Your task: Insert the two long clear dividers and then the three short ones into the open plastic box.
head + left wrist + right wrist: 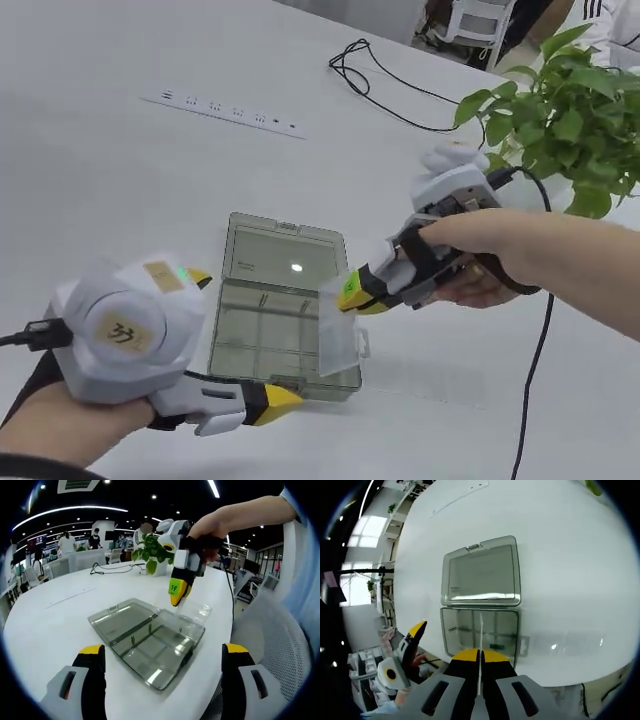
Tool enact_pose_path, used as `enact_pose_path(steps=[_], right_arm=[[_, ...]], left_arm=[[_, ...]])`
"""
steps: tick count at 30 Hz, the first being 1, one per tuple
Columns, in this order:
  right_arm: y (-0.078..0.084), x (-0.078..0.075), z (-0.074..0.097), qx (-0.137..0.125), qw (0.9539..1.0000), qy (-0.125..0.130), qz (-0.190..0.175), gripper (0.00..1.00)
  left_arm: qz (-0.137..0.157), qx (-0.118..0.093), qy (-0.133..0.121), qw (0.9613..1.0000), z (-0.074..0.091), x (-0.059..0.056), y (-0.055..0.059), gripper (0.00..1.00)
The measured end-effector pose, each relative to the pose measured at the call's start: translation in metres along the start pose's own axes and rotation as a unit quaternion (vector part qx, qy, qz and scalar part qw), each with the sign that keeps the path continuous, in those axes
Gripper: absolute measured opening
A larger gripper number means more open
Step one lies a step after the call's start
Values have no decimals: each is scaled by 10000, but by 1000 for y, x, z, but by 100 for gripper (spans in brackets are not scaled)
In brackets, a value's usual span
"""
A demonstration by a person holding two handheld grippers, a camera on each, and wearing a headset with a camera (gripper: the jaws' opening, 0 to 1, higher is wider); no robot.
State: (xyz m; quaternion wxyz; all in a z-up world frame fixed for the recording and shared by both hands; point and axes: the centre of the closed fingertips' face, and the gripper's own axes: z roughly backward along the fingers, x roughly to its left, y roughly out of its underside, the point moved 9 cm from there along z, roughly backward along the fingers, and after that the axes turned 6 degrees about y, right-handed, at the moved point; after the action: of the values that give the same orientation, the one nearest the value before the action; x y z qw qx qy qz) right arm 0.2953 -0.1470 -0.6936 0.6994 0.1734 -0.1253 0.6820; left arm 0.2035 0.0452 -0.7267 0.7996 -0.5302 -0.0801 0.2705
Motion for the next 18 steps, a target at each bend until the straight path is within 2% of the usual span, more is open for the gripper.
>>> enact_pose_path(steps=[2,5,8,10,18], right_arm=[[5,5,-2,31,10000,-14,-26,2],[2,5,-7,201,9994,237,170,2],[1,7,-12,233,9993,241,157,2],[1,7,-14,298,9985,372,254,2],[-17,3,-17,326,9977,474,348,2]], left_arm=[[2,23,10,10000,-1,-1,2,99],[48,17,17,10000,0,-2,4,99],[64,-2,-11,10000,2,-1,5,99],[80,-23,-34,10000,4,0,5,99],[134,-34,-167,9998,11,8,8,100]])
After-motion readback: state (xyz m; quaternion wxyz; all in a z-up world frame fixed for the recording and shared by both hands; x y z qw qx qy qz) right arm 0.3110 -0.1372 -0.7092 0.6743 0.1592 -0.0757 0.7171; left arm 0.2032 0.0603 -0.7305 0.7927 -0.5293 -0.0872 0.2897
